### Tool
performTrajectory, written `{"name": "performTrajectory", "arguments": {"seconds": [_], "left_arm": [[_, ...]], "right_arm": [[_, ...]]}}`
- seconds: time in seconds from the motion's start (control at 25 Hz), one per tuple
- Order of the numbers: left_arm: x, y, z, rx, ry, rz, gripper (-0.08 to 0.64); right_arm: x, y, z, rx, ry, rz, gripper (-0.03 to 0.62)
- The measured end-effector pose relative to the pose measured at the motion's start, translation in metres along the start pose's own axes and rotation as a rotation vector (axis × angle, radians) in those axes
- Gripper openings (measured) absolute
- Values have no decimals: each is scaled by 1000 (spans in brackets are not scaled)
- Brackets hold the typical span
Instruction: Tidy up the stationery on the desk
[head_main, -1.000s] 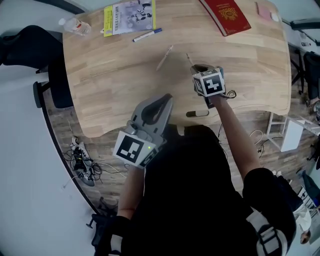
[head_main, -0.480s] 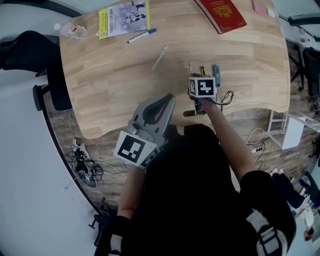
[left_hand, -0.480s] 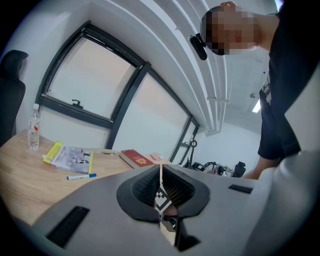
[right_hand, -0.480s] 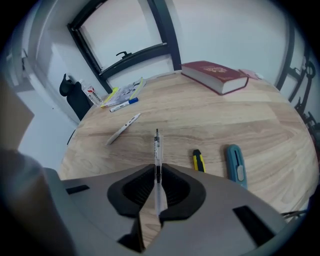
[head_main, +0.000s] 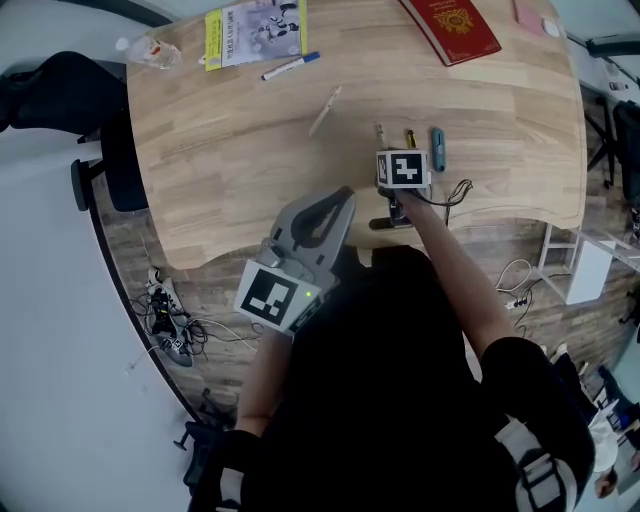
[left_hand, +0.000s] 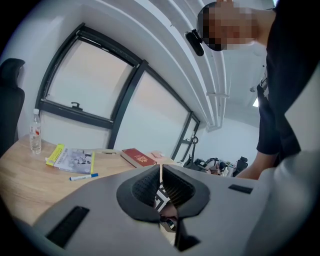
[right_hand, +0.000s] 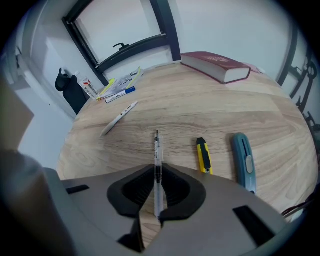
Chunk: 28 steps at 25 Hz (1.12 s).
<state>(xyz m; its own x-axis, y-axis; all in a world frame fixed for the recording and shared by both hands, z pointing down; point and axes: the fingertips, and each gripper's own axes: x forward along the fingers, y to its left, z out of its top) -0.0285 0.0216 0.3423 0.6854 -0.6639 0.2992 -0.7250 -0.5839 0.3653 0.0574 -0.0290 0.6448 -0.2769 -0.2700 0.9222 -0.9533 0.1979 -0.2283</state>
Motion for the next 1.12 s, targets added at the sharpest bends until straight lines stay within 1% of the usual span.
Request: {"name": "performTrajectory", "arguments": {"seconds": [0.2,0.28,0.36,0.44,0.56,0.64,0.72,0.84,0.88,0.96,1.12], "left_arm": [[-1,-7,-1,-5,-4,10,41],[0,-11,3,4,-16,11,41],[0,-14,4,5,-22,15,41],[1,-18,7,-4,-32,22,41],[-2,-21,7,9,-32,39,41],[-3,-20,5,20,-29,61,41],[-3,-14,3,9,-34,92,41],[-9,-9,1,-4,-42,142,41],[-12,-7,2,0,-46,157,41],[-16,-3,5,16,-57,191,41],[-26,7,2,38,-62,248,41]], "right_arm": [[3,2,-2,-27,1,13,64],[2,4,-3,-37,1,26,100],[2,5,-4,-49,2,37,107],[-1,6,-4,-56,-2,48,132],[-11,6,-3,-62,-27,69,137],[-24,7,2,-63,-56,100,137],[-41,8,8,-69,-94,139,137],[-69,12,9,-101,-151,195,104],[-79,14,10,-108,-167,217,89],[-98,16,13,-119,-196,255,80],[-137,18,13,-157,-276,286,41]]}}
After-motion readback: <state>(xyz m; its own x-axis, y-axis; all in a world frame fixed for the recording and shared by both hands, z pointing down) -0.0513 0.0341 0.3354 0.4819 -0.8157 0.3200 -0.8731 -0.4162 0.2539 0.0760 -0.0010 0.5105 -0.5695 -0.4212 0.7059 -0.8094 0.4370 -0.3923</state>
